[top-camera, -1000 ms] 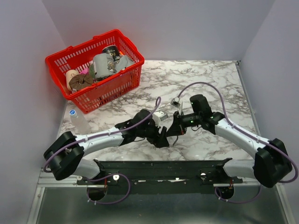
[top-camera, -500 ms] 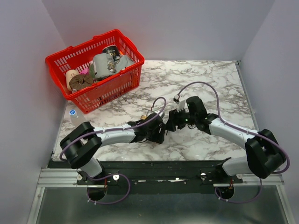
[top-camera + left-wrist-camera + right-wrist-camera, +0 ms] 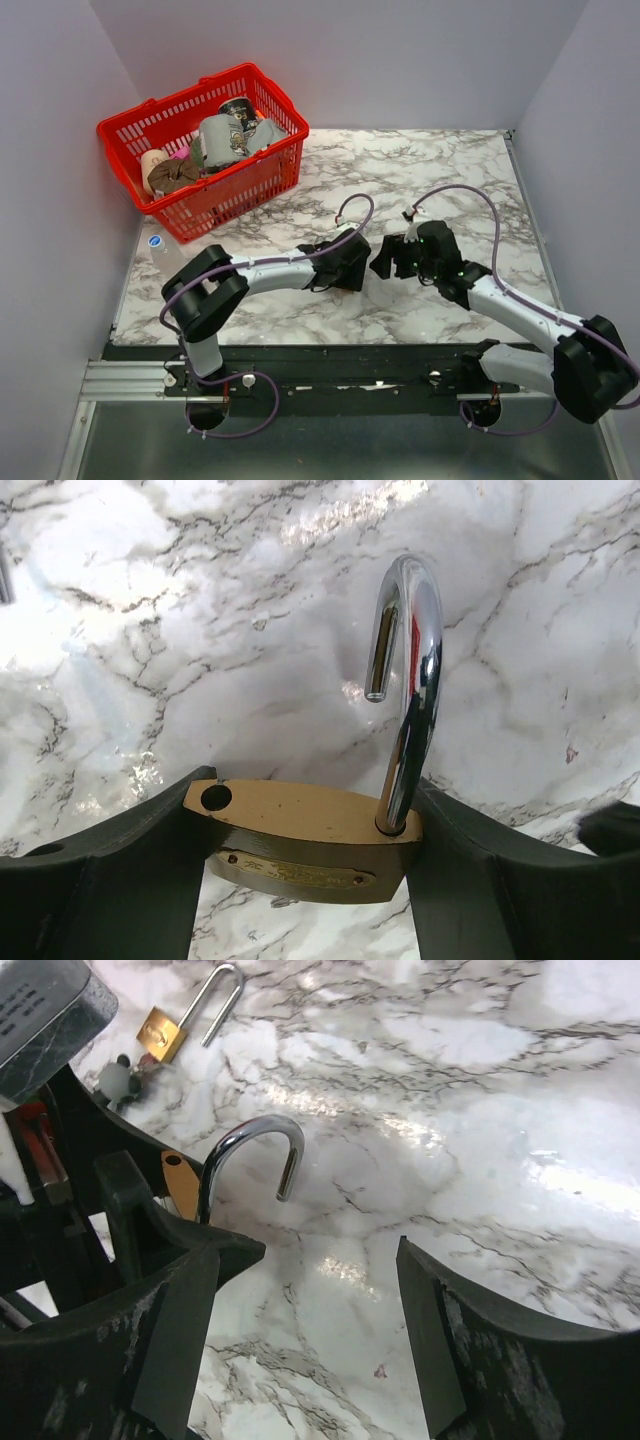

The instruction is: Unlock with the key

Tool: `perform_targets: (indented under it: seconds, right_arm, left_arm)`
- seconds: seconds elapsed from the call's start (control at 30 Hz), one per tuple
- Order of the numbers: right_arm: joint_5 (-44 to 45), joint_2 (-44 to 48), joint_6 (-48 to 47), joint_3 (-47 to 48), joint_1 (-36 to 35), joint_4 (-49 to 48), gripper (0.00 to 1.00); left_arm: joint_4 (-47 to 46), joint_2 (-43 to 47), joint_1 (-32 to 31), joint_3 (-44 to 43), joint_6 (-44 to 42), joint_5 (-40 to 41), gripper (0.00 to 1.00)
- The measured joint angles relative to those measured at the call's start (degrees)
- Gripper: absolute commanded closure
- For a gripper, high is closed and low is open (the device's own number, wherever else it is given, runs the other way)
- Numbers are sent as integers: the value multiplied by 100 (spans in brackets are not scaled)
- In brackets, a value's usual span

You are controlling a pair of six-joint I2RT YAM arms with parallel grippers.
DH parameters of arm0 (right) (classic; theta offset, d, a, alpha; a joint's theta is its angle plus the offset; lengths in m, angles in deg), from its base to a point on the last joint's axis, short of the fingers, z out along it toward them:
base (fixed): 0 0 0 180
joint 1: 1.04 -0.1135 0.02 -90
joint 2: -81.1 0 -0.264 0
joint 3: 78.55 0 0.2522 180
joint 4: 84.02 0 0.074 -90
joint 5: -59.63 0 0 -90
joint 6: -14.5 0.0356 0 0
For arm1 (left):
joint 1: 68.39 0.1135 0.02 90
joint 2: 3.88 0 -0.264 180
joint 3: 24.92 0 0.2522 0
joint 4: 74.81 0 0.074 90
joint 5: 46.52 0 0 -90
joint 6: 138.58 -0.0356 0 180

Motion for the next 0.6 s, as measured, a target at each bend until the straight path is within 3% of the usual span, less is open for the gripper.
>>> perform_targets:
  seconds: [0.17, 0.6]
  right_arm:
    - [564, 658, 131, -136, 2, 181, 19]
    - [807, 1681, 140, -140, 13, 544, 19]
  left_arm:
    - [254, -339, 116, -470, -28, -13, 100]
    - [1104, -1108, 450, -1644, -170, -48, 73]
